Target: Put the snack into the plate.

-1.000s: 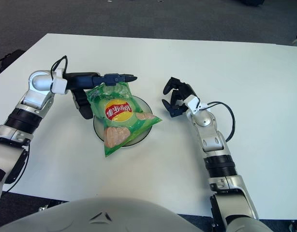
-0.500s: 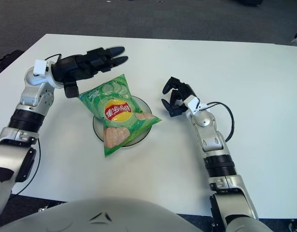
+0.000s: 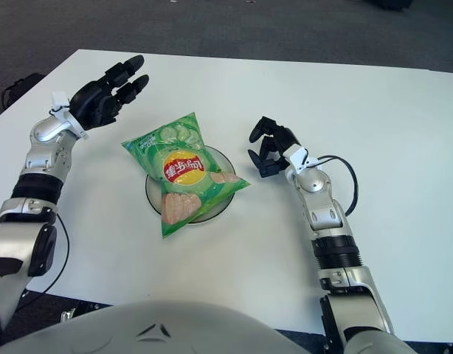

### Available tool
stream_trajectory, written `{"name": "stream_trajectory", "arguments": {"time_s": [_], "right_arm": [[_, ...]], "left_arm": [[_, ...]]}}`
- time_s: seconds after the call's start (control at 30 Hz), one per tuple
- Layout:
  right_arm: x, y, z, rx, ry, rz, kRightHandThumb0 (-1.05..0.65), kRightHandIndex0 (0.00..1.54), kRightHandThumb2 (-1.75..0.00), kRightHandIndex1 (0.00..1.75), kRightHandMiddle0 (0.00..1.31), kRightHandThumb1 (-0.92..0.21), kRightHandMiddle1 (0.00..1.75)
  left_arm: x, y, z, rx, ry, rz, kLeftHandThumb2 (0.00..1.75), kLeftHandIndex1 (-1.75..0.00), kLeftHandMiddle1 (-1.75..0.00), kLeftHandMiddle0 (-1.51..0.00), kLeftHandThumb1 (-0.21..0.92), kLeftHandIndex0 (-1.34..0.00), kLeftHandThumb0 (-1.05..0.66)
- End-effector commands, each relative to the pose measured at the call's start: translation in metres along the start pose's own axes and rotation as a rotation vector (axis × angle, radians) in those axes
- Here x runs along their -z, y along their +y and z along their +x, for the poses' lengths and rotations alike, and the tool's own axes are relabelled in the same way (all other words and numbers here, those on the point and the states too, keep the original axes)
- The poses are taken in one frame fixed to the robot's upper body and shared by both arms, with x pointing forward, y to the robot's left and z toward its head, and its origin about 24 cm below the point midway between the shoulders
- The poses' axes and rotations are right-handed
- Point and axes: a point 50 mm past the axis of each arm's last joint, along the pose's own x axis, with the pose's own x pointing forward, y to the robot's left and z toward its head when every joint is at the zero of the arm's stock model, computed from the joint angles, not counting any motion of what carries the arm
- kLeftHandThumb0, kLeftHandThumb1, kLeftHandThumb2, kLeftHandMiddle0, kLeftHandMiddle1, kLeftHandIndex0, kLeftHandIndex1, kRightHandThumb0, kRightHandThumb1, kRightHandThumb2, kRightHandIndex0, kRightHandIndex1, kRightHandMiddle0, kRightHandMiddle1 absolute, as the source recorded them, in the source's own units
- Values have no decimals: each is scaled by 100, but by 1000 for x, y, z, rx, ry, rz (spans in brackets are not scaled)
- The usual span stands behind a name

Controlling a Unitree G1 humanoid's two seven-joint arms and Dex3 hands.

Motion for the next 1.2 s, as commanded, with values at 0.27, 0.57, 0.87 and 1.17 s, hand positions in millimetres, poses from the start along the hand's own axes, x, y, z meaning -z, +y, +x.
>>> {"name": "stream_trajectory", "arguments": {"time_s": [0.27,0.57,0.87,1.17], "right_arm": [[50,25,-19,-95,248,42,-1,70,-129,160,37,-31,175],[48,26,-19,-94,254,19,-1,68,-128,161,37,-32,175],[48,26,-20,-91,263,15,-1,68,-127,161,36,-33,175],[49,25,-20,-81,263,36,-1,67,-128,162,36,-33,175]], "left_arm": [[7,9,-2,-127,-41,24,39,0,0,0,92,0,-105],[14,10,-9,-153,-28,-81,29,0,0,0,90,0,-101],[45,-12,-33,-270,37,-168,43,0,-1,-1,92,0,-101],[68,-27,-48,-393,115,-213,51,-9,-10,-10,92,-2,-92]]}}
